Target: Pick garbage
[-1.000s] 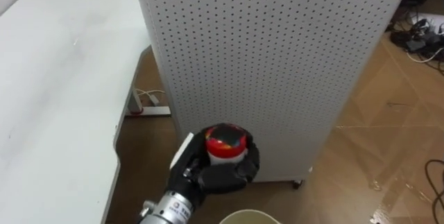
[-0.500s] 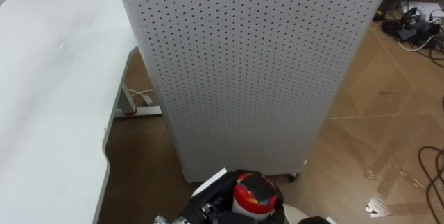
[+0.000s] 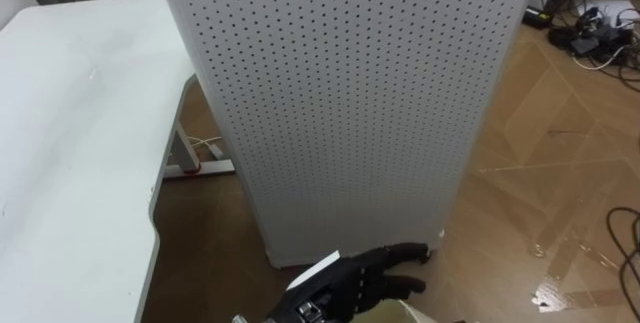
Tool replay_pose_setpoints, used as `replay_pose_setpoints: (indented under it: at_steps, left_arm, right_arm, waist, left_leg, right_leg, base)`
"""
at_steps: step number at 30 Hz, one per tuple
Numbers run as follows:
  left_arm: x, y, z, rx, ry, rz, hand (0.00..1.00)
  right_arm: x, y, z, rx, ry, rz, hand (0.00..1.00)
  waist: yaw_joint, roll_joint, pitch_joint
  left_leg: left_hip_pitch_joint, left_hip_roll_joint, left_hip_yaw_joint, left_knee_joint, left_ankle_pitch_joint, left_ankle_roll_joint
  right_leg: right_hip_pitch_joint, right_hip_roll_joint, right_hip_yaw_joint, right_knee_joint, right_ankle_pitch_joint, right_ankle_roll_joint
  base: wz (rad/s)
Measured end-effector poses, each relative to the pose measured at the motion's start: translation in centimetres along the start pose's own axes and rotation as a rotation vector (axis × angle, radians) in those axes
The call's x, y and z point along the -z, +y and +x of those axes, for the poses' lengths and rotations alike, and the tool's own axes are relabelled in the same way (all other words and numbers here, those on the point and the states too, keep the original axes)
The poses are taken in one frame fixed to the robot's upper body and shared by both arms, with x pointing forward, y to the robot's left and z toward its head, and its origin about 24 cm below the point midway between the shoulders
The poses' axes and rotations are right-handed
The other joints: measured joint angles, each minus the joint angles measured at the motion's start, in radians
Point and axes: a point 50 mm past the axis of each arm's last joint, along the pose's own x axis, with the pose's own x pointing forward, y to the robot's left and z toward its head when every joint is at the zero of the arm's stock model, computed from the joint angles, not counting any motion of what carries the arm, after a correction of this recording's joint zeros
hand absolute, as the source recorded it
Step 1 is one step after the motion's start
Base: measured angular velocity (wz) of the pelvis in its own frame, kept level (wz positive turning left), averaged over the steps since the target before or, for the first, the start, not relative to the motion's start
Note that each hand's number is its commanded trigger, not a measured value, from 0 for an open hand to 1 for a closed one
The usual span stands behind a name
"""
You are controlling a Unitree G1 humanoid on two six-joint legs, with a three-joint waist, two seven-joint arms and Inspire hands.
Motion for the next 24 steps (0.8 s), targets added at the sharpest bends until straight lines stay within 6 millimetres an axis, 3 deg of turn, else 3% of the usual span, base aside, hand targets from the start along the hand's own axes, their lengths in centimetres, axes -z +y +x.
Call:
replay_pose_setpoints:
  at_steps: [10,16,20,21,24]
  left_arm:
    - [-0.6,0.2,0.1,-0.018,-0.024,0.025,0.00]
    - [-2.3,1.4,-0.1,-0.147,-0.065,0.170,0.00]
    - [-5.2,2.0,-0.5,-0.283,-0.152,0.358,0.00]
    - [-6.2,2.0,-0.8,-0.327,-0.200,0.407,0.00]
    - [-8.5,2.2,-1.8,-0.434,-0.306,0.550,0.00]
  right_arm:
    - [0.7,-0.7,-0.3,0.001,0.025,-0.012,1.00]
    - [1.2,-0.6,-0.5,0.021,0.029,-0.006,1.00]
    - [2.1,-0.6,-0.9,0.048,0.050,0.015,1.00]
    - [2.6,-0.5,-1.1,0.049,0.061,0.018,1.00]
    - [3.2,-0.5,-1.4,0.053,0.077,0.025,1.00]
  waist:
    - [0.003,0.002,-0.0022]
    - [0.004,-0.001,-0.0027]
    - [0.008,-0.008,-0.0028]
    - [0.011,-0.013,-0.0069]
    - [0.010,-0.017,-0.0088]
  left_leg:
    - [-0.001,0.002,-0.003,-0.001,0.000,0.000]
    - [0.007,0.003,-0.002,-0.005,0.000,-0.001]
    - [0.029,0.003,-0.003,-0.016,0.001,-0.001]
    - [0.039,0.005,-0.004,-0.016,0.001,-0.002]
    - [0.065,0.012,-0.004,-0.019,0.000,-0.003]
  right_leg:
    - [0.004,0.002,-0.005,-0.003,0.001,-0.001]
    - [0.011,0.003,-0.003,-0.004,0.000,-0.001]
    - [0.035,0.005,-0.011,-0.022,0.001,-0.001]
    - [0.046,0.007,-0.011,-0.028,0.001,-0.001]
    - [0.084,0.016,-0.015,-0.052,0.004,-0.002]
  base:
    - [0.01]
    - [0.00]
    - [0.00]
    - [0.00]
    - [0.00]
